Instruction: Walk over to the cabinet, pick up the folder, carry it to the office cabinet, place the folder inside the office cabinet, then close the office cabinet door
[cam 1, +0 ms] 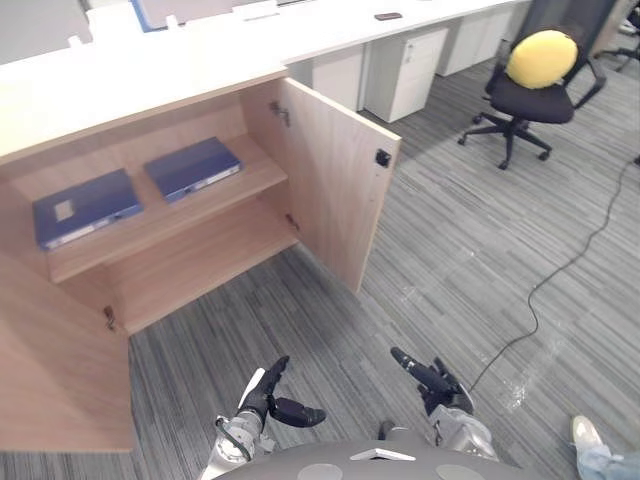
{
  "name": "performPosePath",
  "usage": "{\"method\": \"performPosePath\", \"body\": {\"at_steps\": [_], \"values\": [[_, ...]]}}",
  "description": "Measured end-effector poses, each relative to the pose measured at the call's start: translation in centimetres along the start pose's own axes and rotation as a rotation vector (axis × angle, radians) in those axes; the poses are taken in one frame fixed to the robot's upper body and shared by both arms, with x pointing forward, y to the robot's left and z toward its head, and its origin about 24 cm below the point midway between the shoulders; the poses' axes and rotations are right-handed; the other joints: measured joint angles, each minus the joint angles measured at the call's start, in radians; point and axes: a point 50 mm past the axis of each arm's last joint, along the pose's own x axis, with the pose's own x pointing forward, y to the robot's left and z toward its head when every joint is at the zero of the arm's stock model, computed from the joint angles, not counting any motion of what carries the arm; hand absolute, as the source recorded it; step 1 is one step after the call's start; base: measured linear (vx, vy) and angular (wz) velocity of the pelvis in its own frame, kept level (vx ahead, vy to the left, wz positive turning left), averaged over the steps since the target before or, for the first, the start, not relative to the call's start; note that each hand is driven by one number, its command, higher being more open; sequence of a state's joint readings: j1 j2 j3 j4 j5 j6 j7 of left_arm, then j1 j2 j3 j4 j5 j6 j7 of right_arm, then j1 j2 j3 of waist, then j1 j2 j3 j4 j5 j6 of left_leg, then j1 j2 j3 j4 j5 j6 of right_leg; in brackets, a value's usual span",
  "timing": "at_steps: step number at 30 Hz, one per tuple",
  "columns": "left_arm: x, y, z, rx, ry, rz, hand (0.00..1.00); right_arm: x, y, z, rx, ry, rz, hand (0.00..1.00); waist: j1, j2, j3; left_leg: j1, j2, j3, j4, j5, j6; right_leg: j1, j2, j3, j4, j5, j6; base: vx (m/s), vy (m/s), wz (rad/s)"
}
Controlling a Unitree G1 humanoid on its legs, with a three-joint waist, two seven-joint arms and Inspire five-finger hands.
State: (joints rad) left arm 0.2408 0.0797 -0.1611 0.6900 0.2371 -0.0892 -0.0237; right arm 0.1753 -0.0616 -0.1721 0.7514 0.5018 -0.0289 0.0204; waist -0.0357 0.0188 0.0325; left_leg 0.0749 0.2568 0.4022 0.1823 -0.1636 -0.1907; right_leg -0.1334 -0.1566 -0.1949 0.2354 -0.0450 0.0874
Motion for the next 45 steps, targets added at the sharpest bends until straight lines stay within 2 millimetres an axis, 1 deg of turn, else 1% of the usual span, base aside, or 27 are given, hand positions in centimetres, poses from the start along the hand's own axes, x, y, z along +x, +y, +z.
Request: {"method": "performPosePath", "body": {"at_steps": [3, 6, 8, 10, 11, 12, 13, 15, 16, 17, 18, 19, 20, 21, 22, 23, 24, 25, 27, 33, 37, 39, 40, 41, 43, 44, 45], "values": [[0.2, 0.6, 0.2, 0.008, -0.002, 0.027, 1.0, -0.7, -1.7, -0.7, -0.029, 0.021, -0.046, 1.0, -0.01, -0.004, -0.01, 0.014, 0.016, -0.02, -0.038, 0.017, -0.019, -0.023, 0.002, -0.015, 0.073, -0.067, 0.003, 0.08, -0.08, 0.2], [0.3, 1.3, -0.3, 0.018, 0.02, 0.055, 1.0, -0.9, -1.8, -1.3, -0.022, 0.037, -0.047, 1.0, -0.03, -0.009, -0.019, -0.03, 0.033, -0.07, -0.013, 0.013, -0.019, -0.043, 0.006, -0.052, 0.129, -0.121, -0.008, 0.06, -0.112, 0.4], [0.4, 1.3, -0.1, 0.01, 0.021, 0.058, 1.0, -0.9, -1.8, -1.2, -0.024, 0.034, -0.049, 1.0, -0.028, 0.003, -0.025, -0.073, 0.052, -0.114, 0.02, 0.012, -0.016, -0.051, 0.021, -0.076, 0.131, -0.134, -0.018, 0.09, -0.133, 0.33], [0.4, 1.3, -0.2, -0.029, 0.022, 0.064, 1.0, -0.8, -1.8, -1.2, -0.025, 0.034, -0.047, 1.0, -0.021, 0.006, -0.026, -0.112, 0.063, -0.154, 0.079, 0.015, 0.025, -0.041, 0.032, -0.093, 0.123, -0.141, -0.026, 0.08, -0.114, 0.23], [0.3, 1.2, -0.4, -0.054, 0.027, 0.065, 1.0, -0.8, -1.8, -1.2, -0.025, 0.036, -0.047, 1.0, -0.021, 0.008, -0.027, -0.14, 0.072, -0.18, 0.137, 0.019, 0.051, -0.016, 0.037, -0.11, 0.102, -0.144, -0.031, 0.1, -0.141, 0.35], [0.3, 1.2, -0.4, -0.068, 0.029, 0.066, 1.0, -0.9, -1.9, -1.3, -0.025, 0.04, -0.05, 1.0, -0.018, 0.007, -0.026, -0.173, 0.081, -0.197, 0.216, 0.033, 0.089, 0.017, 0.039, -0.126, 0.079, -0.147, -0.034, 0.08, -0.102, 0.38], [0.3, 1.2, -0.4, -0.07, 0.028, 0.065, 1.0, -0.9, -2.0, -1.4, -0.025, 0.042, -0.052, 1.0, -0.017, 0.007, -0.025, -0.193, 0.089, -0.201, 0.263, 0.045, 0.109, 0.037, 0.042, -0.136, 0.065, -0.148, -0.035, 0.09, -0.114, 0.38], [0.2, 1.4, -0.3, -0.072, 0.022, 0.07, 1.0, -1.0, -2.1, -1.6, -0.057, 0.051, -0.052, 1.0, -0.004, 0.004, -0.004, -0.263, 0.123, -0.218, 0.455, 0.108, 0.208, 0.134, 0.06, -0.162, 0.001, -0.15, -0.046, 0.11, -0.114, 0.32], [0.2, 1.3, -0.2, -0.074, 0.017, 0.069, 1.0, -1.0, -2.3, -1.5, -0.068, 0.051, -0.055, 1.0, 0.003, 0.002, -0.001, -0.285, 0.127, -0.234, 0.503, 0.113, 0.227, 0.151, 0.065, -0.163, -0.011, -0.152, -0.052, 0.12, -0.052, 0.15], [0.1, 0.9, 0.0, -0.084, 0.001, 0.061, 1.0, -0.9, -2.3, -1.2, -0.081, 0.046, -0.059, 1.0, 0.015, 0.009, 0.0, -0.334, 0.097, -0.267, 0.58, 0.037, 0.191, 0.169, 0.063, -0.164, -0.02, -0.162, -0.067, 0.13, 0.014, 0.03], [0.1, 0.7, 0.4, -0.092, -0.012, 0.055, 1.0, -0.6, -2.4, -0.5, -0.102, 0.027, -0.064, 1.0, 0.024, 0.014, 0.002, -0.368, 0.031, -0.269, 0.579, -0.018, 0.168, 0.174, 0.052, -0.168, -0.025, -0.161, -0.067, 0.16, 0.054, -0.01], [0.2, 0.6, 0.6, -0.093, -0.019, 0.053, 1.0, -0.5, -2.4, -0.1, -0.118, 0.018, -0.061, 1.0, 0.029, 0.015, 0.004, -0.382, -0.002, -0.264, 0.553, -0.038, 0.166, 0.175, 0.046, -0.169, -0.029, -0.157, -0.061, 0.18, 0.102, -0.07], [0.2, 0.6, 0.8, -0.094, -0.031, 0.052, 1.0, -0.2, -2.2, 0.5, -0.129, 0.003, -0.054, 1.0, 0.035, 0.016, 0.013, -0.385, -0.067, -0.238, 0.448, -0.043, 0.158, 0.181, 0.036, -0.17, -0.033, -0.155, -0.056, 0.2, 0.116, -0.03], [0.2, 0.6, 0.9, -0.094, -0.034, 0.049, 1.0, -0.1, -2.1, 1.0, -0.133, -0.009, -0.049, 1.0, 0.037, 0.023, 0.014, -0.378, -0.125, -0.214, 0.283, 0.003, 0.156, 0.192, 0.038, -0.177, -0.045, -0.156, -0.047, 0.19, 0.099, 0.01], [0.2, 0.6, 1.0, -0.094, -0.037, 0.046, 1.0, 0.0, -2.0, 1.2, -0.136, -0.017, -0.046, 1.0, 0.037, 0.033, 0.013, -0.375, -0.147, -0.213, 0.193, 0.073, 0.168, 0.195, 0.047, -0.18, -0.047, -0.159, -0.038, 0.21, 0.058, 0.1], [0.2, 1.1, 0.8, -0.089, -0.029, 0.055, 1.0, 0.2, -1.2, 1.2, -0.119, -0.018, -0.031, 1.0, 0.042, 0.006, 0.024, -0.343, -0.18, -0.211, 0.15, 0.123, 0.188, 0.203, 0.026, -0.169, -0.052, -0.159, -0.023, 0.21, 0.025, 0.21], [0.2, 1.7, 1.1, -0.082, -0.045, 0.07, 1.0, 0.3, -0.5, 1.1, -0.111, -0.026, -0.004, 1.0, 0.041, -0.018, 0.035, -0.328, -0.207, -0.215, 0.101, 0.133, 0.193, 0.215, 0.018, -0.17, -0.085, -0.15, -0.01, 0.2, 0.013, 0.28], [0.3, 2.0, 1.3, -0.08, -0.052, 0.078, 1.0, 0.3, -0.2, 1.1, -0.106, -0.029, 0.007, 1.0, 0.042, -0.027, 0.042, -0.329, -0.215, -0.217, 0.095, 0.135, 0.195, 0.225, 0.013, -0.173, -0.105, -0.147, -0.004, 0.14, 0.036, 0.26], [0.4, 2.3, 1.5, -0.079, -0.056, 0.086, 1.0, 0.5, 0.7, 1.1, -0.101, -0.029, 0.029, 1.0, 0.063, -0.041, 0.055, -0.325, -0.229, -0.215, 0.095, 0.135, 0.197, 0.24, 0.003, -0.171, -0.13, -0.137, 0.009, 0.14, 0.039, 0.09], [0.0, 2.4, 0.8, -0.076, -0.039, 0.084, 1.0, 0.8, 2.2, 1.9, -0.116, -0.065, 0.077, 1.0, 0.065, -0.035, 0.054, -0.262, -0.243, -0.189, 0.041, 0.131, 0.196, 0.254, -0.015, -0.113, -0.131, -0.126, 0.021, 0.06, -0.004, -0.12], [0.0, 2.0, 0.7, -0.07, -0.037, 0.068, 1.0, 0.6, 2.0, 1.4, -0.153, -0.046, 0.072, 1.0, 0.062, -0.034, 0.05, -0.229, -0.247, -0.166, 0.0, 0.128, 0.198, 0.232, -0.028, -0.067, -0.091, -0.122, 0.027, 0.01, 0.039, -0.31], [0.0, 1.3, 0.5, -0.082, -0.025, 0.048, 1.0, 0.4, 1.4, 0.6, -0.158, -0.019, 0.056, 1.0, 0.057, -0.016, 0.04, -0.197, -0.248, -0.161, -0.046, 0.114, 0.21, 0.159, -0.038, -0.033, 0.057, -0.122, 0.027, -0.01, 0.099, -0.27], [0.0, 1.2, 0.5, -0.083, -0.022, 0.045, 1.0, 0.3, 1.2, 0.4, -0.158, -0.01, 0.049, 1.0, 0.056, -0.014, 0.039, -0.186, -0.249, -0.159, -0.055, 0.108, 0.213, 0.13, -0.044, -0.019, 0.122, -0.122, 0.027, -0.01, 0.156, -0.08], [0.0, 1.3, 0.4, -0.089, -0.02, 0.046, 1.0, 0.1, 0.7, -0.1, -0.158, 0.004, 0.035, 1.0, 0.052, -0.019, 0.041, -0.16, -0.261, -0.163, -0.069, 0.103, 0.22, 0.071, -0.065, -0.003, 0.278, -0.118, 0.021, 0.01, 0.135, 0.14], [-0.1, 1.5, 0.1, -0.086, -0.01, 0.051, 1.0, -0.3, 0.1, -0.9, -0.16, 0.028, 0.021, 1.0, 0.037, -0.03, 0.043, -0.123, -0.285, -0.187, -0.075, 0.094, 0.232, -0.004, -0.103, 0.025, 0.485, -0.059, -0.025, 0.07, 0.124, 0.43], [-0.1, 1.5, -0.2, -0.086, 0.003, 0.056, 1.0, -0.6, -0.3, -1.4, -0.16, 0.043, 0.011, 1.0, 0.025, -0.018, 0.047, -0.097, -0.289, -0.214, -0.078, 0.088, 0.243, -0.042, -0.107, 0.056, 0.586, -0.001, -0.038, 0.12, 0.097, 0.62], [-0.1, 1.7, -0.4, -0.09, 0.012, 0.065, 1.0, -0.8, -0.4, -1.9, -0.156, 0.056, 0.008, 1.0, 0.021, -0.02, 0.045, -0.084, -0.29, -0.234, -0.075, 0.081, 0.253, -0.065, -0.11, 0.071, 0.631, -0.044, -0.053, 0.14, 0.085, 0.6]]}}
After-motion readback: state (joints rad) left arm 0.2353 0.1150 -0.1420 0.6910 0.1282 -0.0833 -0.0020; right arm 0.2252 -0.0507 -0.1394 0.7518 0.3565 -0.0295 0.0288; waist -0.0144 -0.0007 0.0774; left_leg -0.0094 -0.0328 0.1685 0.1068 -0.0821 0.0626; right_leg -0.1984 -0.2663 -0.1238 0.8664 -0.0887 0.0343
